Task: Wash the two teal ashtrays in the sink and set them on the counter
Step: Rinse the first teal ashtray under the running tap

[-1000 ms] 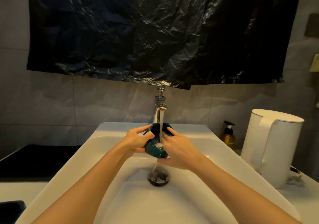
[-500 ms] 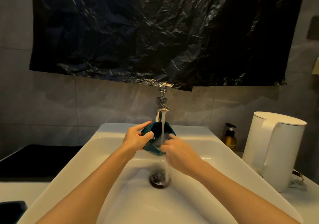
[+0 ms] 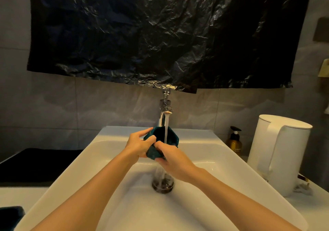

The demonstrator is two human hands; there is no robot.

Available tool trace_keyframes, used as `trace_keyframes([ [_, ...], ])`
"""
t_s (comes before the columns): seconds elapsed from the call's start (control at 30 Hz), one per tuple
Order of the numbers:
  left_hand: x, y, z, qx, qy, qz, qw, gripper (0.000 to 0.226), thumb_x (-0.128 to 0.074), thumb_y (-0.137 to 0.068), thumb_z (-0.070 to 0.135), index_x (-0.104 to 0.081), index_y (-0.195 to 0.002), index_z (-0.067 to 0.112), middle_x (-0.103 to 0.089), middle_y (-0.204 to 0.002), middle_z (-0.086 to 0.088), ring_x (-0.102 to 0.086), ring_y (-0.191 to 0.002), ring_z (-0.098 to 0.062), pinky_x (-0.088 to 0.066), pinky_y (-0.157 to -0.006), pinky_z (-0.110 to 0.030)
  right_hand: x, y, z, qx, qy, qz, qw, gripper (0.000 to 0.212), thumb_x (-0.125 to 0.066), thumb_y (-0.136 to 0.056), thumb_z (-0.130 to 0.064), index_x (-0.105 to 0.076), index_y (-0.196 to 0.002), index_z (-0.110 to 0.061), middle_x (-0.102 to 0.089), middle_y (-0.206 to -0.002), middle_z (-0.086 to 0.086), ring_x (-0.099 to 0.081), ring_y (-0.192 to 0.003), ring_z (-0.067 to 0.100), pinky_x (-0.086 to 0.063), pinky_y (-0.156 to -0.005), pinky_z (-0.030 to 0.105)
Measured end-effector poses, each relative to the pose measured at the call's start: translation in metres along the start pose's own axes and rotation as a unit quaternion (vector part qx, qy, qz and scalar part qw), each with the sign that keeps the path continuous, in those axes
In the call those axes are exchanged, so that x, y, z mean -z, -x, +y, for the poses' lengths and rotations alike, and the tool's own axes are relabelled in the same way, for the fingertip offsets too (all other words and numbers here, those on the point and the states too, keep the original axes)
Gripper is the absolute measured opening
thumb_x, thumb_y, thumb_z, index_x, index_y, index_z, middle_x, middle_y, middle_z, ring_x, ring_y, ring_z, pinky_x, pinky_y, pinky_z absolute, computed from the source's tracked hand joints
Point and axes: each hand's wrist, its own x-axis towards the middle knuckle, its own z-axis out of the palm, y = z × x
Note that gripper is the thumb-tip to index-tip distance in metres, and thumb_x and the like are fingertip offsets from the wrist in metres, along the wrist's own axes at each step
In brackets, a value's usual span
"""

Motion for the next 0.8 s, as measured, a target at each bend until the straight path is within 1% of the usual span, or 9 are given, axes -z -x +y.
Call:
trace_keyframes([
  [0.1,0.0,0.002,0.003,0.019,0.025,0.004,0.999,0.04,-0.064,-0.087,0.012,-0.06,-0.125,0.024,-0.061,-0.112,-0.011,-0.064,-0.093,-0.03,-0.058,-0.055,-0.033,0.013,0.0,0.011,0.036,0.16,-0.001,0.987,0.021,-0.054,-0.094,-0.025,-0.063,-0.105,-0.01,-0.068,-0.105,0.007,-0.061,-0.093,0.027,-0.047,-0.081,0.033],
  [0.2,0.0,0.004,0.008,0.021,0.04,0.004,0.999,0.04,-0.062,-0.089,0.012,-0.058,-0.127,0.022,-0.056,-0.113,-0.008,-0.06,-0.096,-0.029,-0.055,-0.051,-0.028,0.018,-0.001,0.022,0.086,0.292,0.045,0.952,0.024,-0.064,-0.087,-0.032,-0.071,-0.094,-0.01,-0.073,-0.092,0.006,-0.065,-0.09,0.024,-0.037,-0.107,0.035],
  [0.23,0.0,0.004,0.008,0.016,0.041,0.002,0.999,0.04,-0.062,-0.089,0.011,-0.057,-0.127,0.022,-0.055,-0.113,-0.007,-0.059,-0.095,-0.029,-0.055,-0.051,-0.028,0.016,-0.001,0.021,0.09,0.289,0.064,0.951,0.023,-0.066,-0.085,-0.031,-0.071,-0.094,-0.01,-0.072,-0.092,0.006,-0.065,-0.091,0.024,-0.034,-0.11,0.035],
  [0.3,0.0,0.004,0.009,0.008,0.03,0.006,0.999,0.042,-0.063,-0.088,0.012,-0.057,-0.128,0.024,-0.056,-0.118,-0.008,-0.059,-0.096,-0.029,-0.056,-0.056,-0.031,0.007,0.0,0.018,0.068,0.215,0.041,0.973,0.028,-0.06,-0.09,-0.023,-0.062,-0.116,-0.012,-0.065,-0.116,0.006,-0.058,-0.11,0.024,-0.029,-0.113,0.033],
  [0.4,0.0,0.004,0.007,-0.002,-0.004,0.007,1.0,0.044,-0.065,-0.087,0.015,-0.057,-0.128,0.026,-0.055,-0.125,-0.01,-0.059,-0.097,-0.029,-0.055,-0.059,-0.031,-0.002,-0.002,0.013,0.041,0.091,0.025,0.995,0.058,-0.057,-0.091,-0.019,-0.033,-0.144,-0.021,-0.042,-0.147,-0.002,-0.038,-0.135,0.021,-0.021,-0.118,0.035],
  [0.5,-0.004,0.005,0.005,-0.004,-0.016,-0.01,1.0,0.044,-0.066,-0.086,0.017,-0.057,-0.128,0.027,-0.056,-0.126,-0.011,-0.06,-0.097,-0.029,-0.057,-0.061,-0.033,0.0,-0.006,0.021,0.056,0.186,0.026,0.981,0.067,-0.058,-0.09,-0.032,-0.029,-0.148,-0.018,-0.035,-0.153,0.002,-0.027,-0.142,0.022,-0.004,-0.12,0.034],
  [0.57,-0.005,0.005,0.004,-0.008,-0.027,-0.007,1.0,0.043,-0.067,-0.085,0.017,-0.058,-0.127,0.028,-0.057,-0.126,-0.01,-0.06,-0.102,-0.032,-0.058,-0.068,-0.038,0.003,-0.004,0.024,0.054,0.255,0.033,0.965,0.069,-0.058,-0.089,-0.037,-0.029,-0.148,-0.014,-0.041,-0.148,0.009,-0.03,-0.141,0.027,0.002,-0.119,0.034],
  [0.7,-0.003,0.006,0.004,0.005,-0.035,-0.011,0.999,0.043,-0.065,-0.087,0.019,-0.056,-0.129,0.027,-0.056,-0.126,-0.011,-0.06,-0.104,-0.033,-0.058,-0.066,-0.036,0.003,0.001,0.014,0.052,0.157,0.006,0.986,0.061,-0.056,-0.094,-0.028,-0.029,-0.148,-0.019,-0.037,-0.152,0.001,-0.031,-0.141,0.023,0.0,-0.117,0.029],
  [0.8,-0.005,0.009,0.006,0.015,-0.03,-0.036,0.999,0.041,-0.062,-0.089,0.015,-0.057,-0.128,0.025,-0.059,-0.119,-0.011,-0.061,-0.093,-0.029,-0.056,-0.055,-0.028,0.006,-0.003,0.02,0.059,0.19,-0.003,0.98,0.068,-0.06,-0.089,-0.039,-0.031,-0.147,-0.016,-0.035,-0.152,0.003,-0.028,-0.141,0.023,0.001,-0.117,0.029],
])
